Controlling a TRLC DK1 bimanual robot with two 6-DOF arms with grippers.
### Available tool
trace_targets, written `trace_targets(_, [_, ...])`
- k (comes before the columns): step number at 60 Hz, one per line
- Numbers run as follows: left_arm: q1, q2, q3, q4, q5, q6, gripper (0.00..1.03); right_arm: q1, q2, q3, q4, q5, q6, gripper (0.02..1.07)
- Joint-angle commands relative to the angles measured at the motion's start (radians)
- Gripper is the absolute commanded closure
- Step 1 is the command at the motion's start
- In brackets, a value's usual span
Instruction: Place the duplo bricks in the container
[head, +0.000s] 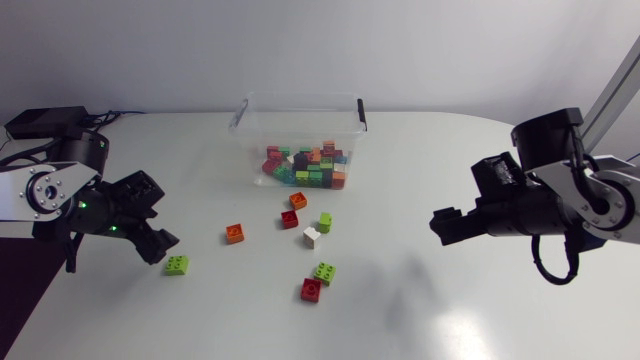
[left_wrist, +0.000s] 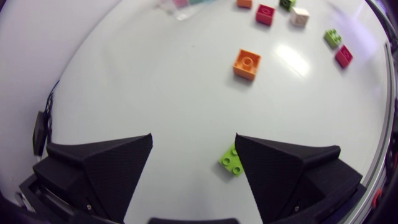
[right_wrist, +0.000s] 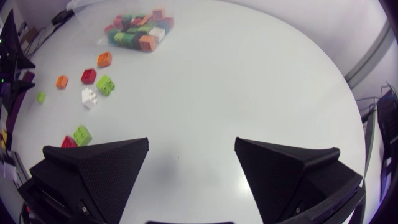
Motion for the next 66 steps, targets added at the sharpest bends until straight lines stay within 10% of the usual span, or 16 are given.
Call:
trace_targets(1, [0.03,0.03,0.028,-0.047,0.043,0.201,0.11,0.005,0.058,0.044,-0.042,-0.02,-0.129,0.07])
trace_targets(27, [0.052,0.159,0.049,-0.162,0.071,0.638,0.12,0.2,0.105,0.061,-0.068,0.001,-0.383,0.07])
trace_targets(66, [0.001,0.363,0.24,-0.412,0.089,0.714,0.66,0.335,0.236,0.15,-0.053,-0.024,-0.422,0.1])
